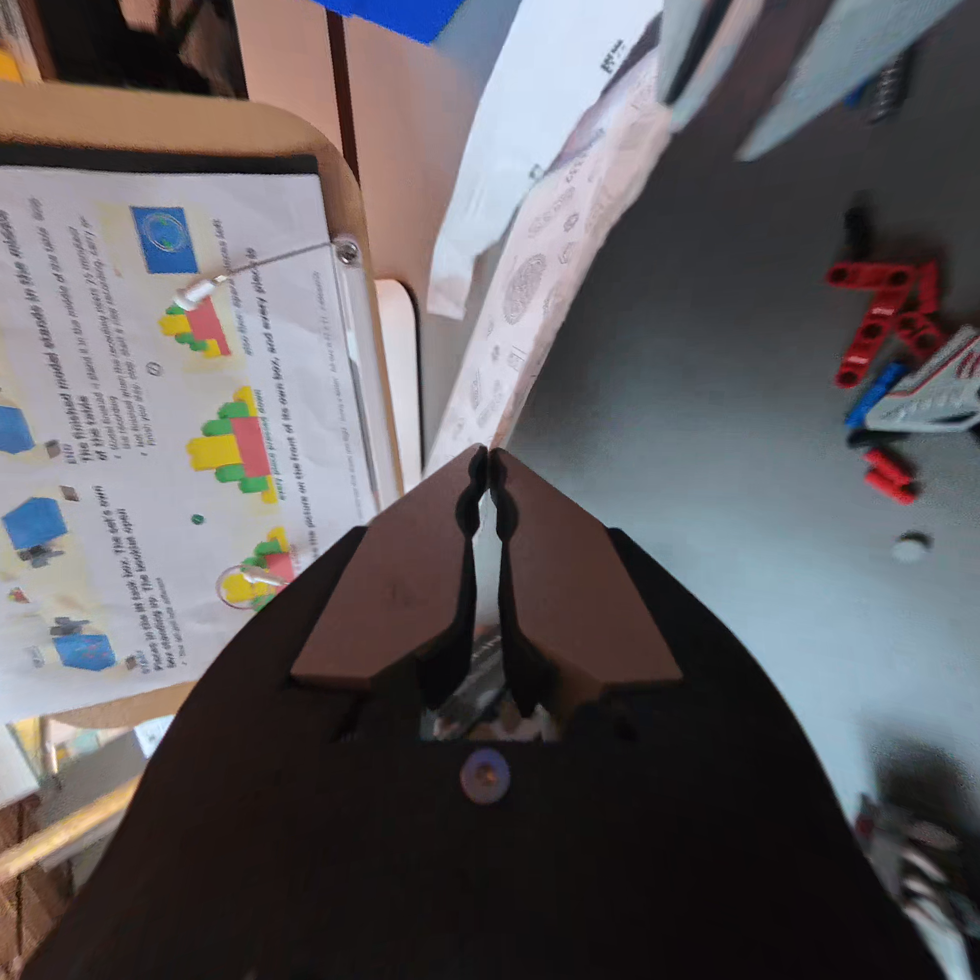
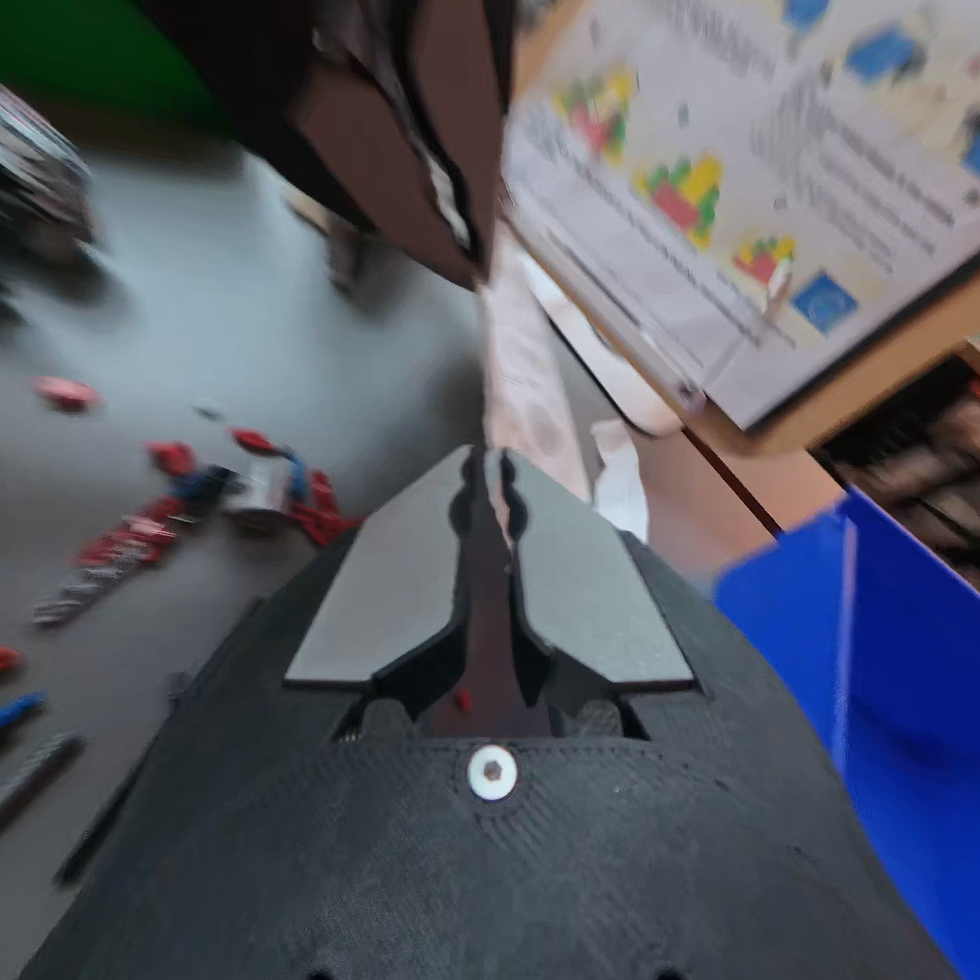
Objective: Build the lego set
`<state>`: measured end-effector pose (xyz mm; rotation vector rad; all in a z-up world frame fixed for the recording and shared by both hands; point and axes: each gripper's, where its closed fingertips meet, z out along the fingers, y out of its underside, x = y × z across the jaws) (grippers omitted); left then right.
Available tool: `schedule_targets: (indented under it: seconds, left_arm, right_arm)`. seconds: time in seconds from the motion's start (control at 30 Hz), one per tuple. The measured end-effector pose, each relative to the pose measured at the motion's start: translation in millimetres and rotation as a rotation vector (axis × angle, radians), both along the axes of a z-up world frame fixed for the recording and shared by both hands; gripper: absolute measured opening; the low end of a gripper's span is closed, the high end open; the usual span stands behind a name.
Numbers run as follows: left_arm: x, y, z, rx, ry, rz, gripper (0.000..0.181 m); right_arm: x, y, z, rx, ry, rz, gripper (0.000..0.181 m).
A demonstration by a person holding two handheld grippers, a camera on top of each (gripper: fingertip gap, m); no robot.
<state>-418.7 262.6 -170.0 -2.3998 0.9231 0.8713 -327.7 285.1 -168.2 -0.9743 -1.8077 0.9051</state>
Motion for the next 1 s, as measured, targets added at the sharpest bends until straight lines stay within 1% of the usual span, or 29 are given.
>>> schedule_targets:
  seconds: [0.1,0.17,0.23,0.27,0.3,0.37,0.47,0.53,0.57,0.6,0.63,0.7,0.73,0.77,0.8,0.83,0.87,0.9,0.93,0.97,1.0]
  left_arm:
    - [-10,-6,23,0.048,-0.003,-0.096,0.0]
    - [-10,-14,39,0.107,-0.04,-0.169,0.0]
    - [-12,-24,52,0.152,-0.124,-0.165,0.0]
    - [-12,-28,60,0.186,-0.169,-0.156,0.0]
    - [-11,-30,68,0.227,-0.215,-0.16,0.0]
    - [-7,-33,79,0.283,-0.302,-0.158,0.0]
    - [8,-36,84,0.301,-0.401,-0.194,0.0]
    - [25,-39,86,0.296,-0.493,-0.24,0.0]
    - [37,-42,87,0.281,-0.556,-0.275,0.0]
    - [46,-44,88,0.269,-0.607,-0.299,0.0]
    - [52,-47,90,0.261,-0.646,-0.322,0.0]
    - [60,-49,94,0.258,-0.7,-0.36,0.0]
    - [61,-49,96,0.265,-0.713,-0.367,0.0]
    - [63,-48,98,0.269,-0.732,-0.375,0.0]
    - [66,-47,100,0.273,-0.756,-0.388,0.0]
    - [68,-46,101,0.275,-0.772,-0.399,0.0]
    - [68,-44,101,0.28,-0.777,-0.401,0.0]
    - [64,-40,101,0.292,-0.771,-0.378,0.0]
    - [54,-34,101,0.318,-0.755,-0.322,0.0]
    - [44,-27,100,0.343,-0.739,-0.256,0.0]
    - [37,-20,98,0.367,-0.739,-0.206,0.0]
  right_arm:
    - [12,-12,21,-0.182,0.028,0.125,0.047]
    - [19,-12,35,-0.243,0.061,0.175,0.06]
    - [22,-4,44,-0.256,0.094,0.164,0.063]
    - [22,-1,43,-0.244,0.097,0.15,0.07]
    - [20,2,40,-0.221,0.091,0.13,0.077]
    - [16,4,31,-0.169,0.064,0.095,0.077]
    - [5,22,20,-0.112,0.056,-0.057,0.078]
    - [2,29,18,-0.166,0.053,-0.09,0.08]
    - [1,33,19,-0.199,0.055,-0.099,0.086]
    - [1,32,20,-0.234,0.054,-0.079,0.092]
    - [3,27,23,-0.272,0.061,-0.028,0.096]
    - [8,14,35,-0.324,0.121,0.077,0.095]
    - [12,6,42,-0.34,0.151,0.13,0.091]
    - [17,-1,49,-0.355,0.179,0.174,0.073]
    - [19,-2,55,-0.367,0.206,0.178,0.055]
    - [20,0,60,-0.386,0.229,0.166,0.054]
    - [23,0,65,-0.418,0.249,0.179,0.048]
    - [29,0,72,-0.449,0.278,0.205,0.027]
    - [33,2,79,-0.464,0.317,0.219,0.006]
    - [36,5,84,-0.463,0.354,0.215,0.0]
    - [36,6,86,-0.441,0.371,0.201,0.0]
